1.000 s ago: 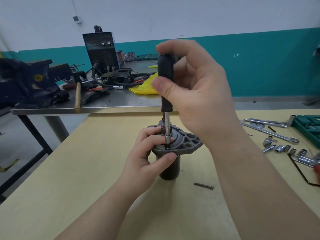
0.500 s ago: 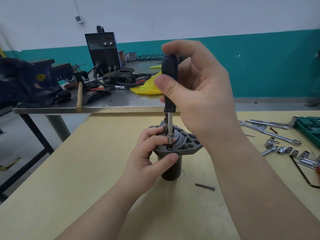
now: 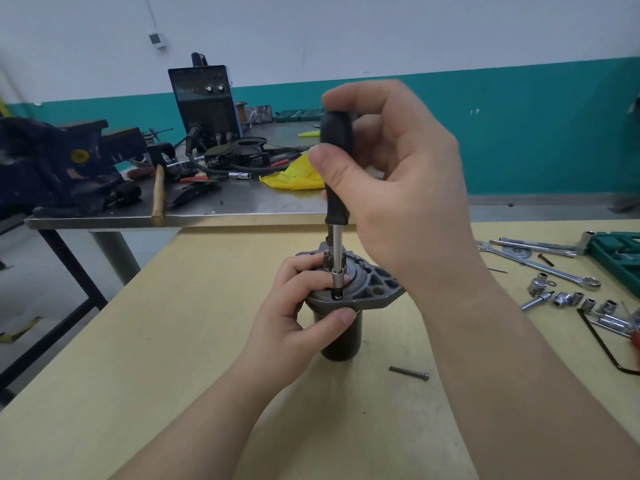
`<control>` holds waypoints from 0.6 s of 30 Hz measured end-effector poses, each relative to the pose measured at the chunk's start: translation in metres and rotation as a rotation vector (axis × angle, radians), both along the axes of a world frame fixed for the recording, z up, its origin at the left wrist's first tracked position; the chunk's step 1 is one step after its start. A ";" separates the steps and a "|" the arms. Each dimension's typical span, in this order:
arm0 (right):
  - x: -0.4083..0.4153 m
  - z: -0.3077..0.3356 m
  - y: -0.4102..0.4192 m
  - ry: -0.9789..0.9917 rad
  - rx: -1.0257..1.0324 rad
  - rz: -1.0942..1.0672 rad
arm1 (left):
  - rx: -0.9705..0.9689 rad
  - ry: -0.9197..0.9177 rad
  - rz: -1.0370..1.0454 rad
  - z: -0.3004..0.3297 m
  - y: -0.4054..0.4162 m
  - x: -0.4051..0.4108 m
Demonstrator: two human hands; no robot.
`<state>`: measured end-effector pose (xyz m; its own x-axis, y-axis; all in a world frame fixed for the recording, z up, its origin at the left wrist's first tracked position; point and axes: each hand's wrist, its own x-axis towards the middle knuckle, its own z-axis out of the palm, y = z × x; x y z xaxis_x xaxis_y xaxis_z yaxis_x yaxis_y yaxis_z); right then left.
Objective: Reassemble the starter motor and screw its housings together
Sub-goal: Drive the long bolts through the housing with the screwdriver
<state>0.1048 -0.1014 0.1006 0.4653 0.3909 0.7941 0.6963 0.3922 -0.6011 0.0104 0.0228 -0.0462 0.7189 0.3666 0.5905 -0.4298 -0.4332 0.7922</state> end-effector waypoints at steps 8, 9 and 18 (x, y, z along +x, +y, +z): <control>-0.001 0.004 -0.002 0.129 -0.039 0.193 | 0.019 0.018 0.019 0.000 0.000 0.000; -0.001 0.004 -0.003 0.133 -0.060 0.249 | 0.022 0.017 0.022 0.000 0.000 0.000; -0.002 -0.003 0.005 -0.051 0.075 -0.178 | 0.000 0.026 0.008 0.001 -0.001 -0.001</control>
